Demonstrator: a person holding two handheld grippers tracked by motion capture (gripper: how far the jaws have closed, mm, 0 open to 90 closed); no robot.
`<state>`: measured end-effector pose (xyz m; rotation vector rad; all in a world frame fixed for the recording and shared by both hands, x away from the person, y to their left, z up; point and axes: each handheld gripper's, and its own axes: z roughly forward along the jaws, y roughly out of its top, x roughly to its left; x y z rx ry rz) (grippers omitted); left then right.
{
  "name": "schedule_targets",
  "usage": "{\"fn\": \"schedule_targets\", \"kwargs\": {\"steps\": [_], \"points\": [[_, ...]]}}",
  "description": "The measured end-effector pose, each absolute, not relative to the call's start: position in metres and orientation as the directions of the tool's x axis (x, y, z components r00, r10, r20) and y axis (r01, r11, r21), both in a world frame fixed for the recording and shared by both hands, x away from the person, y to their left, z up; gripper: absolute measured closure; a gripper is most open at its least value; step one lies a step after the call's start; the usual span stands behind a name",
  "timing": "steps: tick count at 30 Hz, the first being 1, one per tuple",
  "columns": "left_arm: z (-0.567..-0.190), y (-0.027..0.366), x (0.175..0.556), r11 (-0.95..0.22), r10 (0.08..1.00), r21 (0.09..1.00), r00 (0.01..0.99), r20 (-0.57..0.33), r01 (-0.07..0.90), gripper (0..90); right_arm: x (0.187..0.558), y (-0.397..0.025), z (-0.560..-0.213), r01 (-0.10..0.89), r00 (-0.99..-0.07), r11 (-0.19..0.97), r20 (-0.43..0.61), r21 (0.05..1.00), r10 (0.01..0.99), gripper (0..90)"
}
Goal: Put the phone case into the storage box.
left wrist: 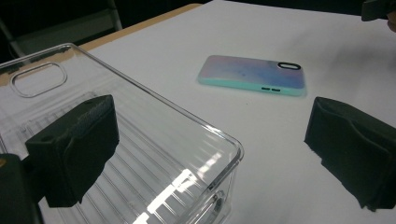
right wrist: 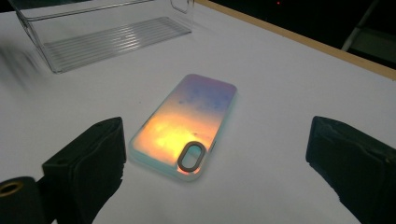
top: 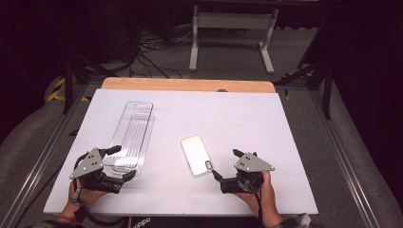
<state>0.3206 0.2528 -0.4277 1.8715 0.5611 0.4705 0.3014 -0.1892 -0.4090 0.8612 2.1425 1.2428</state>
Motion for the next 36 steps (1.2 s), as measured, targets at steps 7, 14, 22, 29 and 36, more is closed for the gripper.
{"fn": "schedule_targets", "kwargs": {"steps": [7, 14, 22, 29, 36], "points": [[-0.427, 0.253, 0.319, -0.308, 0.587, 0.939, 0.807, 0.061, 0.153, 3.4, 0.295, -0.194, -0.402, 0.184, -0.676, 0.364, -0.151, 0.913, 0.722, 6.1], [-0.426, 0.248, 0.318, -0.327, 0.572, 0.934, 0.817, 0.078, 0.140, 4.2, 0.302, -0.188, -0.403, 0.221, -0.673, 0.399, -0.157, 0.890, 0.723, 8.5], [-0.426, 0.243, 0.316, -0.349, 0.575, 0.927, 0.813, 0.095, 0.139, 5.1, 0.330, -0.156, -0.408, 0.436, -0.694, 0.443, -0.021, 0.783, 0.720, 9.5], [-0.426, 0.242, 0.315, -0.377, 0.570, 0.915, 0.815, 0.108, 0.143, 5.7, 0.363, -0.138, -0.420, 0.629, -0.653, 0.440, 0.128, 0.641, 0.746, 5.1], [-0.427, 0.238, 0.312, -0.397, 0.575, 0.908, 0.808, 0.130, 0.136, 6.1, 0.382, -0.118, -0.432, 0.705, -0.625, 0.474, 0.146, 0.527, 0.767, 3.9]]}}
